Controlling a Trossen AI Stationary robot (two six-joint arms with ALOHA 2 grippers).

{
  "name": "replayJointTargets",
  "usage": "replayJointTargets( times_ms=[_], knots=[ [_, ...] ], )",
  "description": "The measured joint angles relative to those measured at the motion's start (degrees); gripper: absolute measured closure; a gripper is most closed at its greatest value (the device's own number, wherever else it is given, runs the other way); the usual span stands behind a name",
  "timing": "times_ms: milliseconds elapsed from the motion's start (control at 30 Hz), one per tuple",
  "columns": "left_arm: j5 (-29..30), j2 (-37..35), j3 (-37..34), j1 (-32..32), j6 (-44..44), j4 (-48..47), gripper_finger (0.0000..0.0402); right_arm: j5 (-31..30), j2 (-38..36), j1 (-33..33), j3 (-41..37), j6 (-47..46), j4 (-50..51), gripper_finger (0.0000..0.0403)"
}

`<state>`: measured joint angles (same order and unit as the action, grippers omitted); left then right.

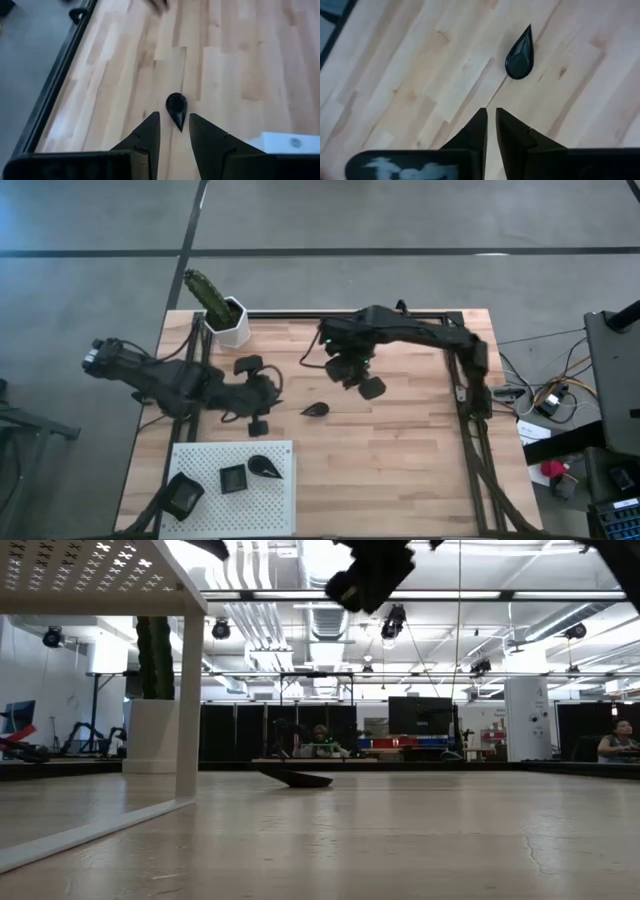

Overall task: Pick & Place Mini shaped plates
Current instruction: Stack the drop shaped plate on top of the other drop shaped plate on the shelf

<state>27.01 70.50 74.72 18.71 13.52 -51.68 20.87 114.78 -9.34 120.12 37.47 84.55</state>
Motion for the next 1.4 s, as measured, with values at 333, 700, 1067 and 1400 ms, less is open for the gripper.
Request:
replayJointTargets(
  times_ms=[333, 700, 1067, 1400],
  knots=[
    [-8.07, 4.46, -1.08, -11.24, -6.0, 0.79, 0.0303, -1.23, -18.15, 0.16, -14.86, -4.7, -11.33, 0.0376],
    [-21.02, 14.46, -1.9, -22.14, -12.37, 4.38, 0.0303, -1.99, -31.8, 0.22, -29.94, -5.63, -22.74, 0.0376],
    [-21.81, 27.32, -2.01, -23.15, -15.43, 6.24, 0.0303, -1.99, -35.56, 0.22, -36.53, -5.97, -26.53, 0.0376],
    [-23.38, 33.13, -2.01, -23.13, -15.1, 6.87, 0.0303, -1.97, -35.58, 0.22, -36.77, -5.57, -26.54, 0.0376]
  ],
)
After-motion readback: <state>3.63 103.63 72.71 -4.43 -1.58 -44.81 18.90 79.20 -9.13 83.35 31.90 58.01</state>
